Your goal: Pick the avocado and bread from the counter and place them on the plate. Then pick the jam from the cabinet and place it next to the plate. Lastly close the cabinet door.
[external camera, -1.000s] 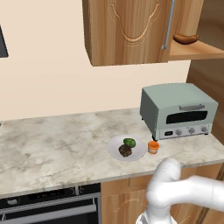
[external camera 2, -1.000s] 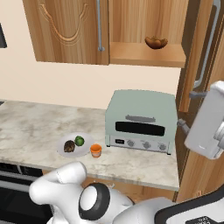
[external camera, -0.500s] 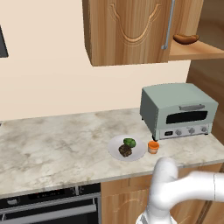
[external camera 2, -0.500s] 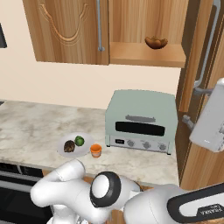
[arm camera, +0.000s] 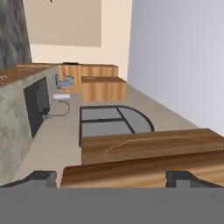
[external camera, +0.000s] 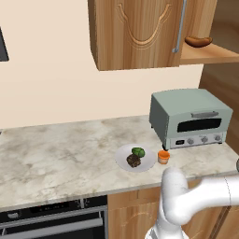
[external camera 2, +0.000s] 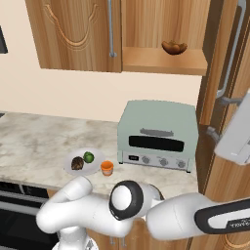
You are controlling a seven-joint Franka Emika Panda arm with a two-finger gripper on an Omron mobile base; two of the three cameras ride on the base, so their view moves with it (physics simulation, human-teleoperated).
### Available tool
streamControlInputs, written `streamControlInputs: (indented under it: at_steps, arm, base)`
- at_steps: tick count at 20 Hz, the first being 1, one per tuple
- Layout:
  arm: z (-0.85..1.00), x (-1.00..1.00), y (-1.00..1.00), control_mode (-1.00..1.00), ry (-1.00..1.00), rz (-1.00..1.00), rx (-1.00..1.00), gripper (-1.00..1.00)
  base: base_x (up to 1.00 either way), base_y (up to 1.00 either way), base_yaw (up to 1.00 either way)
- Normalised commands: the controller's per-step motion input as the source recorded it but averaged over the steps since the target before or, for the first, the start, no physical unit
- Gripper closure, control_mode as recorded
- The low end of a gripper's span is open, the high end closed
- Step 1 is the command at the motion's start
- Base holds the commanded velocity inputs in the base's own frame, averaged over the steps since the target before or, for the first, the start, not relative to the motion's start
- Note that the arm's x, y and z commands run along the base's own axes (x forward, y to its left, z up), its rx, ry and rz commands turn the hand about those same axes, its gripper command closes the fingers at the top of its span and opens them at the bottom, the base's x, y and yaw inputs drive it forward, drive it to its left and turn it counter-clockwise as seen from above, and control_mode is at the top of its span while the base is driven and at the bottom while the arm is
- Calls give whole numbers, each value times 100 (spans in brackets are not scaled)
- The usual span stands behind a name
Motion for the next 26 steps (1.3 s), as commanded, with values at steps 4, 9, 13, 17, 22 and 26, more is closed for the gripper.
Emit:
streamControlInputs:
  at_steps: [4,9,13,17,22,26]
  arm:
    - [-5,11,-24,-100,1,10,0,-100]
    - [-3,13,-20,-100,2,10,0,-100]
    - [-4,29,-6,-100,6,10,0,-100]
    - [-6,30,-15,-100,8,10,0,-100]
    - [-1,17,-5,-100,6,11,0,-100]
    - [0,0,0,-100,1,11,0,-100]
  base:
    - [0,0,0]
    - [0,0,0]
    - [0,0,0]
    - [0,0,0]
    - [0,0,0]
    - [0,0,0]
